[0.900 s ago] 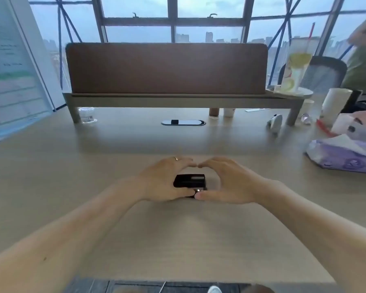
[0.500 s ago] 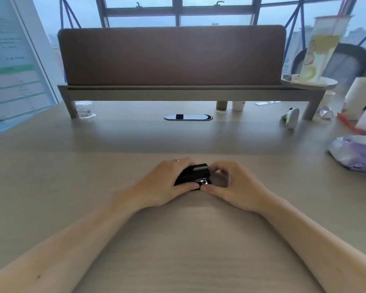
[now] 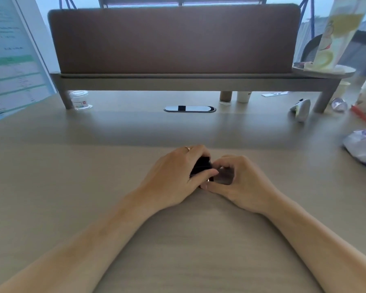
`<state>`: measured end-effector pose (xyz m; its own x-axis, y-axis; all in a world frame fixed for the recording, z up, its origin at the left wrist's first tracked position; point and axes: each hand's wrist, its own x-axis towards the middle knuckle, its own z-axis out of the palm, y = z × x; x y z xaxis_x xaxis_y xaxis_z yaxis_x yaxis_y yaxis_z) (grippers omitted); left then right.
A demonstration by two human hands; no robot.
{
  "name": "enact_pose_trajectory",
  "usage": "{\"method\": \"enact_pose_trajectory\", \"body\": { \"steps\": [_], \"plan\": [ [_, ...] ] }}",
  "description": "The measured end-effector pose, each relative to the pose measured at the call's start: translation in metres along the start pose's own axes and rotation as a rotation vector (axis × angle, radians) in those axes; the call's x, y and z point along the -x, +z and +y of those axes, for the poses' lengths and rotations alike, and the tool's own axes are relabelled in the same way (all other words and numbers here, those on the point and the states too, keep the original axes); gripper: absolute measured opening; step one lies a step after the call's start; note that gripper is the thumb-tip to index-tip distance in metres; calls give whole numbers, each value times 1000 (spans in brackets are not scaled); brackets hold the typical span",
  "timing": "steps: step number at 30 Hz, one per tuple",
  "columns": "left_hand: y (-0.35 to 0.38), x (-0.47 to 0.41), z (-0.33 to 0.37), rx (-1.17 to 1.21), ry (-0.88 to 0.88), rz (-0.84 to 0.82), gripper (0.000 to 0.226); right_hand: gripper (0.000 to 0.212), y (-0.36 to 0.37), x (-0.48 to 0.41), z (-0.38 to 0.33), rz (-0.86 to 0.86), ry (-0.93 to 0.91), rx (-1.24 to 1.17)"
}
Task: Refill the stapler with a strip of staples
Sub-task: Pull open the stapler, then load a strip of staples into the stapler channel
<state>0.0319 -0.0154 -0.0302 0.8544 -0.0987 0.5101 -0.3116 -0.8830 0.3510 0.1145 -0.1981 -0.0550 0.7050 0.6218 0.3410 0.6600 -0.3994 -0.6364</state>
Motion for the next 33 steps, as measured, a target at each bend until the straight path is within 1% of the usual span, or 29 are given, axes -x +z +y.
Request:
{"method": "enact_pose_trajectory", "body": {
  "steps": [3,5,9,13,16,18,20,21,24,26,27,29,30,32,33],
  "plan": [
    [-5,-1,0,230,-72,118,20,22,0,0,-1,20,7,6],
    [-10,0,1,329,-118,188,14,23,0,0,0,20,21,4],
    [-15,5,-1,552,-208,368,2,36,1,0,1,18,37,1],
    [-29,14,-12,692,-275,507,12,22,-1,1,-1,11,28,27],
    [-41,28,-26,799,-390,589,14,17,-2,1,-3,6,22,38],
    [-47,37,-38,820,-488,639,25,18,-2,1,-3,2,23,43],
    [-52,43,-50,773,-527,635,39,21,-2,1,-2,3,21,51],
    [-53,45,-55,734,-523,622,41,22,-2,0,-1,5,18,53],
    [-55,46,-65,592,-509,564,36,22,-2,0,-1,6,12,55],
    [-57,46,-69,336,-463,487,25,22,-1,-1,0,6,3,55],
    [-59,46,-69,145,-411,441,20,22,-1,-2,0,7,2,52],
    [-62,48,-67,-237,-253,362,19,22,-1,-2,1,4,12,47],
    [-63,49,-64,-348,-166,326,20,23,-1,-2,1,1,13,48],
    [-59,51,-53,-427,-40,217,19,24,-1,-2,1,-1,9,53],
    [-56,51,-47,-433,-14,131,18,24,-1,-1,1,0,7,55]
  ]
}}
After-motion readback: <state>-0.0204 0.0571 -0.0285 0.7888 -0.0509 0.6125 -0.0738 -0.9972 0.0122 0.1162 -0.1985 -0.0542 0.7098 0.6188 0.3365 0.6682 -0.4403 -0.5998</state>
